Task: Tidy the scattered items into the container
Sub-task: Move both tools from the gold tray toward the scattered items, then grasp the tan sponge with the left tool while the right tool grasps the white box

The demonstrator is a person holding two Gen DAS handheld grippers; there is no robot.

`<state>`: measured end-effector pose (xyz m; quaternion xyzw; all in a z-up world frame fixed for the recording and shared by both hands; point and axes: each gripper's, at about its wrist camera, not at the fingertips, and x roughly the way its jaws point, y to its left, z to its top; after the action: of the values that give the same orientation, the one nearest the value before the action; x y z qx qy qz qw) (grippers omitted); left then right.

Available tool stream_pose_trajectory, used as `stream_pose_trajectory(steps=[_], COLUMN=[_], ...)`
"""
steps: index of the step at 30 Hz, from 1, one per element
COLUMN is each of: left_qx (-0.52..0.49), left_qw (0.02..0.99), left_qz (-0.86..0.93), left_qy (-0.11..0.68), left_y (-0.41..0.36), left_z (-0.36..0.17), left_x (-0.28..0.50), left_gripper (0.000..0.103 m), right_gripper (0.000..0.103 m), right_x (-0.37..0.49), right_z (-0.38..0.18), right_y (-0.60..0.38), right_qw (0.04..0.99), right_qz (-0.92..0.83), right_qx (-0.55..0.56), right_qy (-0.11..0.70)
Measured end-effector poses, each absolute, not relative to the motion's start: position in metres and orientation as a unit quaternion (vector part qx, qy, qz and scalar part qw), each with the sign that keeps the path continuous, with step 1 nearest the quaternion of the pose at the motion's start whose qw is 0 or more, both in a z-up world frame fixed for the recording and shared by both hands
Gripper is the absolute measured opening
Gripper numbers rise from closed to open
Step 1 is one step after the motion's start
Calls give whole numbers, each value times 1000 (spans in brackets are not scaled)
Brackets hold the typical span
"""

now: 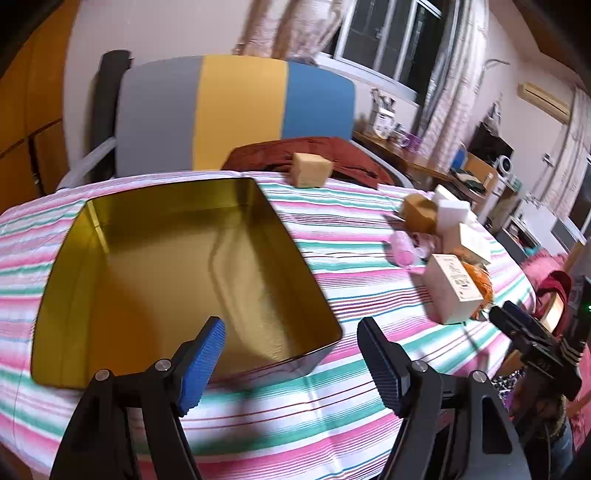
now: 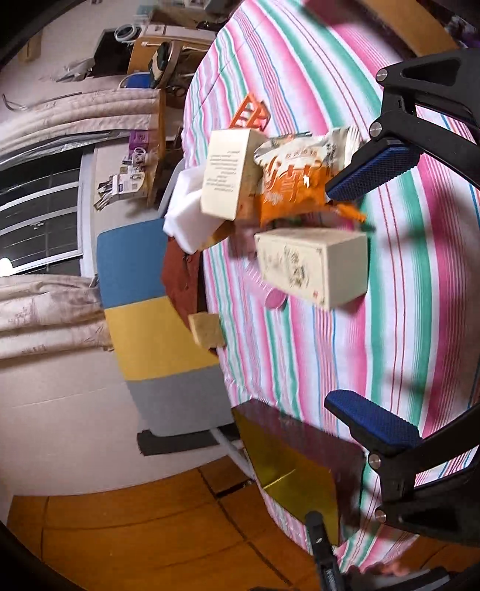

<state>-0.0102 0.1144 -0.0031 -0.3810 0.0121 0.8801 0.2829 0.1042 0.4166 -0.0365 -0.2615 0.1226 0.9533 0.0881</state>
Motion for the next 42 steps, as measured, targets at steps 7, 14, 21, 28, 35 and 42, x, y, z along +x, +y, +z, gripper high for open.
stream_pose_trajectory(steps=[7,14,21,28,35,42], left_qx=[-417,-413,-433,-432,-443,-443], left_qw=[329,350,328,320,277,232], left_qz=[847,840,839,842,849,862], left_qy=[11,26,32,43,81,77], left_y=[135,154,184,243,314,349], left_z=[-9,-2,24,52,31,4], left_x=[-24,-33,-72,-132,-206,-273], left_gripper=[78,82,81,82,82,86], right_gripper=[103,103,103,103,103,103], right_x=[88,70,54,40,26,20], right_z=[-48,-57,-63,-61,-64,-70], right_y=[410,412,418,417,416,423], right_qw=[91,99,105,111,114,100], right_qz=[954,953,951,956,959,956], right_qx=[-272,-277,-281,-264,-255,-267], right_qy=[89,73,70,58,45,64])
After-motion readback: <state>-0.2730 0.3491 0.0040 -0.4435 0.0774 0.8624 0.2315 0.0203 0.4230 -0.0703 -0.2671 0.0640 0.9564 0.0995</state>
